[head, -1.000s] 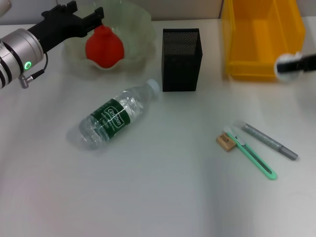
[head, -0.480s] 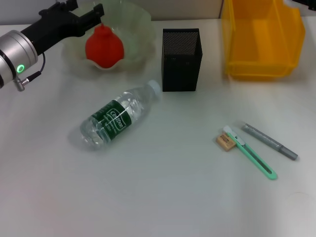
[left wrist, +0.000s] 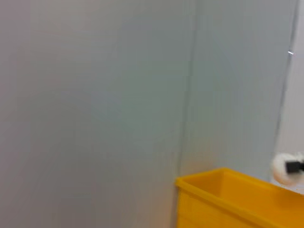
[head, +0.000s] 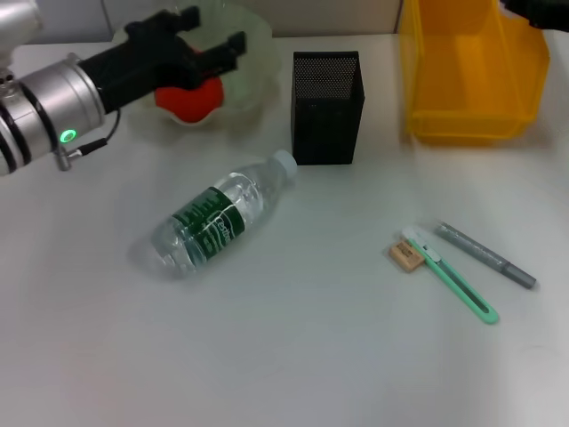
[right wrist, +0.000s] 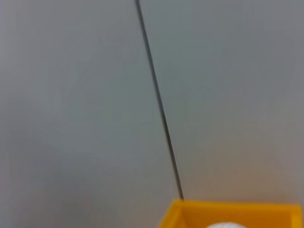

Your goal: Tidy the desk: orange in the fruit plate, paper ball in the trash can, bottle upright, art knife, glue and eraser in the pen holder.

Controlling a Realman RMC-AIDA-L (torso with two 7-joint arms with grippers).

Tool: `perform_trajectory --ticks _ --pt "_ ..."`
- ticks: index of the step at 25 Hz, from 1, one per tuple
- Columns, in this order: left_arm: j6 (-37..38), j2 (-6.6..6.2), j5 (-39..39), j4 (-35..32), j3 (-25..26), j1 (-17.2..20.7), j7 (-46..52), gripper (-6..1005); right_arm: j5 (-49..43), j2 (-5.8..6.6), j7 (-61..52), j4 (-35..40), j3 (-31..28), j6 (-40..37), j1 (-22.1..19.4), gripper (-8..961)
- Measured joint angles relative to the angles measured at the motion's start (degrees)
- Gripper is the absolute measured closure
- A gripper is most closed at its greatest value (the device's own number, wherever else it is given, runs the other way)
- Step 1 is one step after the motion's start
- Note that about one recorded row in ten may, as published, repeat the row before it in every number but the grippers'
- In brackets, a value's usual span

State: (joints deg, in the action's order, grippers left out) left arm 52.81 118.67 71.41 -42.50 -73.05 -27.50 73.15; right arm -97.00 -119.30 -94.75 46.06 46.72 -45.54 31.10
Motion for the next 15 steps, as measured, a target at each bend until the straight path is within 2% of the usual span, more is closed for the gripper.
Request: perform_trajectory --ticks 2,3,5,6,8,11,13,14,15 --pt "-0.55 -0.08 1.32 -2.86 -2.16 1.02 2.69 296 5.83 0.12 5.15 -2.09 0.18 -0.51 -0.15 492" --pt "-0.68 -0.10 4.32 -5.95 -3.41 1.76 6.53 297 8.31 0.24 7.42 -3.51 0.08 -0.87 -0.15 458" --pt "-0.68 -0.10 4.32 -5.95 -3.41 1.76 6.53 299 8.82 0.27 7.87 -4.03 -0.06 -0.93 -0.10 391" --pt "-0.65 -0.11 10.30 -9.66 -5.07 2.25 11.51 300 8.90 0.27 7.95 -4.28 -0.16 -0.94 -0.03 357" --pt "-0.69 -0.03 15.62 -13.25 -7.15 2.88 15.31 302 8.90 0.27 8.05 -4.59 -0.17 -0.93 0.08 289" --pt "-0.86 0.00 18.15 -15.54 -8.29 3.43 17.80 306 8.98 0.25 8.48 -4.97 -0.24 -1.22 0.06 225" --pt "-0.89 -0.06 23.79 -19.64 -9.90 3.97 24.37 308 11.88 0.17 11.15 -5.88 -1.15 -2.77 -0.29 182" --pt "-0.89 -0.06 23.79 -19.64 -9.90 3.97 24.37 309 14.23 0.14 13.15 -6.99 -1.51 -3.98 -0.42 182" --pt "-0.90 -0.05 27.25 -21.05 -10.62 3.93 27.91 310 17.90 0.25 16.32 -8.91 -1.84 -6.16 -0.53 182"
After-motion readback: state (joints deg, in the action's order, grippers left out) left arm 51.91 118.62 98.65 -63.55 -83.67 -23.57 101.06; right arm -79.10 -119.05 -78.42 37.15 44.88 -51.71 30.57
